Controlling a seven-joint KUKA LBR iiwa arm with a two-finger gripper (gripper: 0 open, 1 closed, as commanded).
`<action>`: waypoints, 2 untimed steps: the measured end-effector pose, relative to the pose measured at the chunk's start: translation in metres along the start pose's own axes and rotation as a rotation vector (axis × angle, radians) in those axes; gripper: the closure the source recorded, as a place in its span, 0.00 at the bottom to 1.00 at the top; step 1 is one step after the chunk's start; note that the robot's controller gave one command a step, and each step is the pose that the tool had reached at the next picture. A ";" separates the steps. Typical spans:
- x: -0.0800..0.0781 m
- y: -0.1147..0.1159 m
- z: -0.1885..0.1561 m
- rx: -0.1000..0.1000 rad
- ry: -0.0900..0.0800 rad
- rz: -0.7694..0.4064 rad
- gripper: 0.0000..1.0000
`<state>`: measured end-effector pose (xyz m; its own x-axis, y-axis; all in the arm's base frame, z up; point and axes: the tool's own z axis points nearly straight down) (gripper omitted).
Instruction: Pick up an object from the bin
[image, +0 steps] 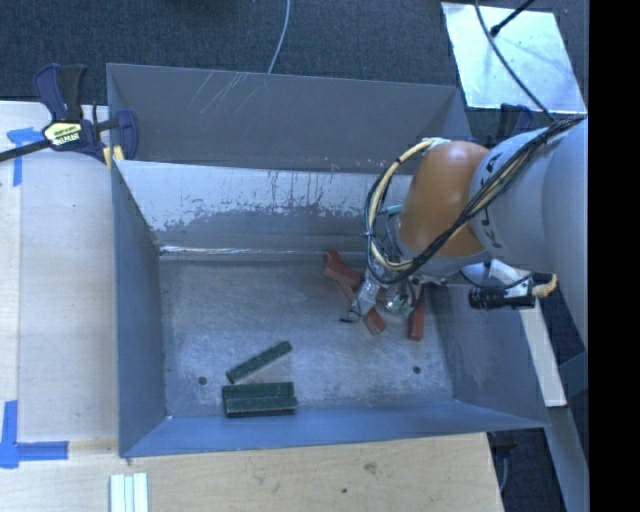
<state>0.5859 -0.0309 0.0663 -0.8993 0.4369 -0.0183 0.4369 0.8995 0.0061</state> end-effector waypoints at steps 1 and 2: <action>0.001 0.000 -0.004 0.003 0.008 0.007 1.00; 0.002 -0.001 -0.015 0.006 0.017 0.002 1.00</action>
Offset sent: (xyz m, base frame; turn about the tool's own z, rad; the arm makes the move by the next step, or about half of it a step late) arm 0.0001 -0.0001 0.0468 -0.0001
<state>0.5832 -0.0306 0.0811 -0.8987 0.4386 -0.0013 0.4386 0.8987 0.0005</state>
